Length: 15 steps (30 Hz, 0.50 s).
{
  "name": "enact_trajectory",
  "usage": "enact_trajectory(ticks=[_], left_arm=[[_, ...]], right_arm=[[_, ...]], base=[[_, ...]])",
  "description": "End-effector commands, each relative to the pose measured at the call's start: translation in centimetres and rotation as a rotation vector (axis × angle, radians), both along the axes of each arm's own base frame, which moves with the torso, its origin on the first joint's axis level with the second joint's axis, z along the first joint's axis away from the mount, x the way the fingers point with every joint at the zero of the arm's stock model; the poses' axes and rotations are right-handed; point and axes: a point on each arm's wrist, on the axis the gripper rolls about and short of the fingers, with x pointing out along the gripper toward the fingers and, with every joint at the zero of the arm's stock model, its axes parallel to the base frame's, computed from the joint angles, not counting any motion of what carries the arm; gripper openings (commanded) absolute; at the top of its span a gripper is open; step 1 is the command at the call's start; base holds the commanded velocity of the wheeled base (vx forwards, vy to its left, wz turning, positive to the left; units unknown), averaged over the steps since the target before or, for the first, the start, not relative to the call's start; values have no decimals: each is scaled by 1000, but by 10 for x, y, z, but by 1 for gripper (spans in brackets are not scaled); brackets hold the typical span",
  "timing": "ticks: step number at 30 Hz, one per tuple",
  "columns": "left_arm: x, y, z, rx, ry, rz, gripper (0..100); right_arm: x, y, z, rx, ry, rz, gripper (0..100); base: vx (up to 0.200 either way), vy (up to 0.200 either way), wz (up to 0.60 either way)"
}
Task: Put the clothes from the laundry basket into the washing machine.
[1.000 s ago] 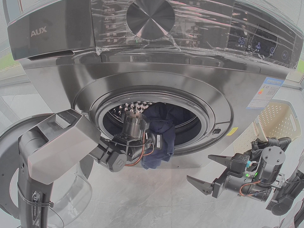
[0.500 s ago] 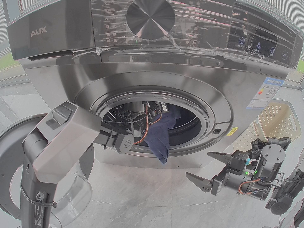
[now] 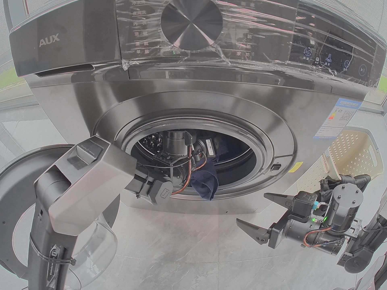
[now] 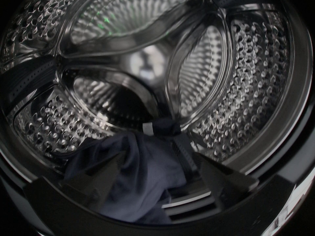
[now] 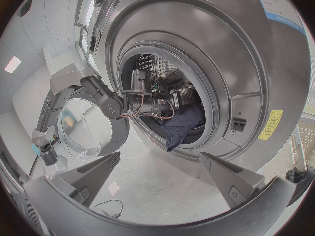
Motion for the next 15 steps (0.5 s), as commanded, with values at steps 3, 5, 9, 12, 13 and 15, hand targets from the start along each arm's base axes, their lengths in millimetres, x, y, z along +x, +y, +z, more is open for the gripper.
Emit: enact_trajectory(ticks=[3,5,9,12,13,15], left_arm=[[-32,17,4,131,155,-53,100],[-43,20,-10,208,215,-99,100],[-51,21,-32,288,254,-142,100],[-49,19,-51,319,284,-148,100],[-49,19,-51,319,284,-148,100],[-44,17,-64,327,287,-144,0]], right_arm=[[0,1,-2,-5,6,4,100],[0,1,-2,-6,7,5,100],[0,2,-2,-7,6,6,100],[0,2,-2,-6,7,7,100],[0,2,-2,-6,7,7,100],[0,2,-2,-6,7,6,100]], base=[[0,0,0],[0,0,0],[0,0,0],[0,0,0],[0,0,0],[0,0,0]])
